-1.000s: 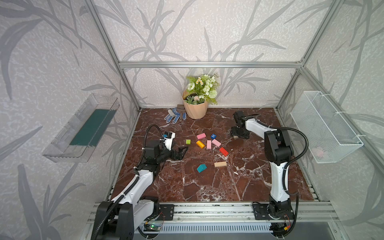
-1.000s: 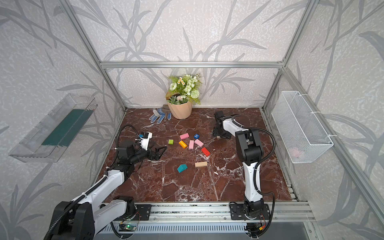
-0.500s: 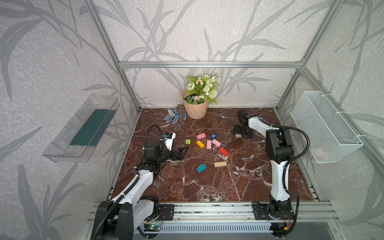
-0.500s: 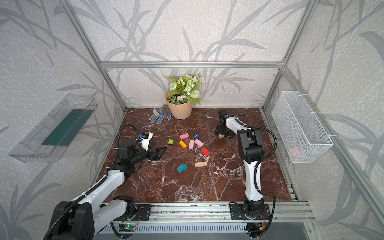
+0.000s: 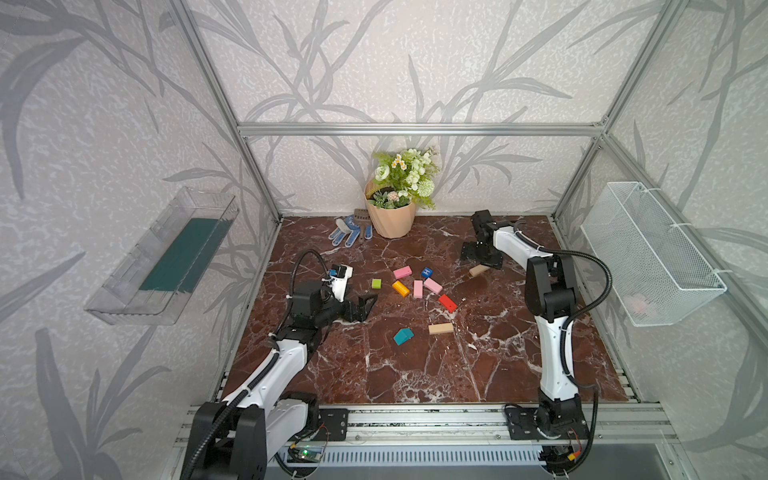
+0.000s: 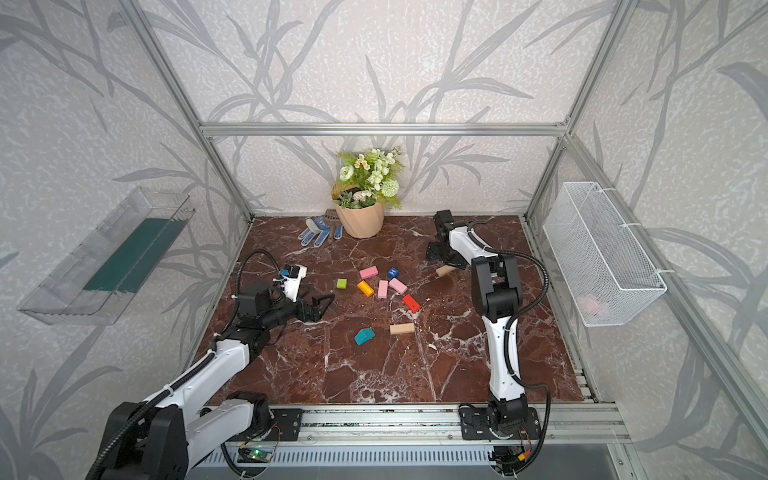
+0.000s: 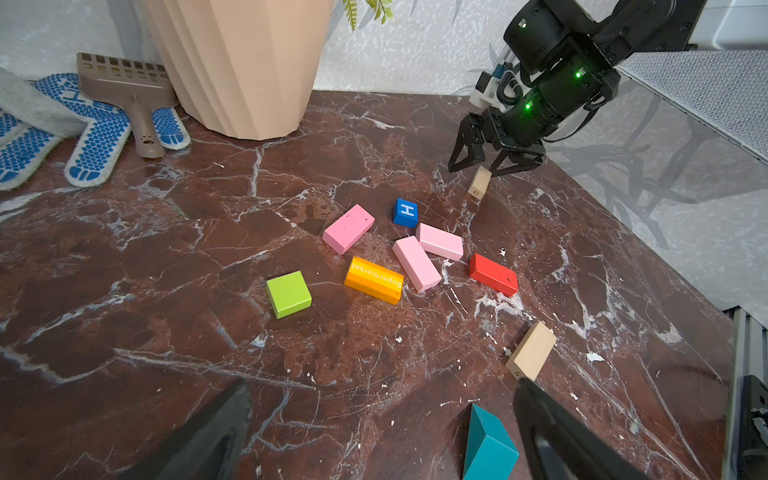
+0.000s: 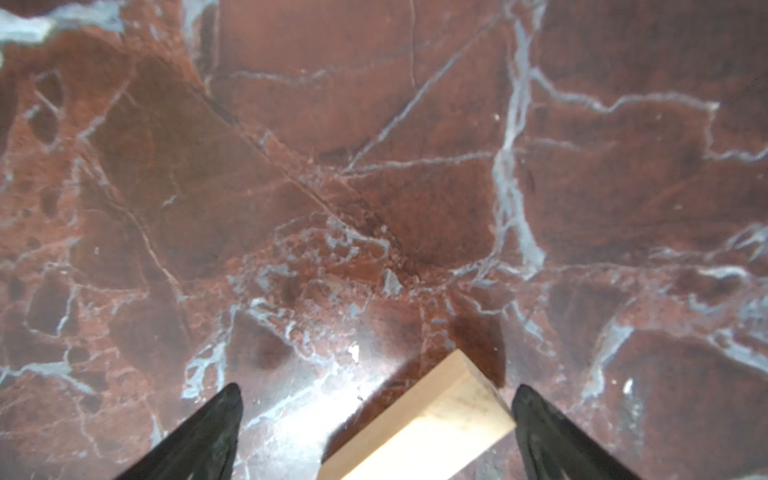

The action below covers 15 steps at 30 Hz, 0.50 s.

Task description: Build the wood block tower

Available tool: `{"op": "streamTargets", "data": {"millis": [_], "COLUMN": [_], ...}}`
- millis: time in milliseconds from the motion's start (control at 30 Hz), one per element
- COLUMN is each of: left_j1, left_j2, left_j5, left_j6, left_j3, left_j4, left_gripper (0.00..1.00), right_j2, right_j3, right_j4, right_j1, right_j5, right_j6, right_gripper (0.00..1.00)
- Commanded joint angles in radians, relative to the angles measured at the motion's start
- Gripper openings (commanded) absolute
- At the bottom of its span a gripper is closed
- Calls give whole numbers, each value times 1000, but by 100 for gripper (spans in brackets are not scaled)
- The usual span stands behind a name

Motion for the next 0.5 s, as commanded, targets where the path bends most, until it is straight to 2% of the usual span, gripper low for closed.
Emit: {"op": "streamTargets", "data": {"millis": [0,167,467], "left_j1": [-4,-6,-10], "left_j2": [-3,-3,-4], "left_j5": [-8,-12,-14], "left_j6": [27,28,32], "left_j3": [18,18,19], "left_j4": [-1,-1,-6], "left_gripper": [99,99,99], "right_j2": [6,-7,85], "right_j3": [14,-5,177], "right_j4": [-62,-23,-104], "right_j1": [-1,6,-26], "right_j5": [-5,-35,-36], "right_j6": [-27,-59,-90], "right_gripper": [99,99,99]}}
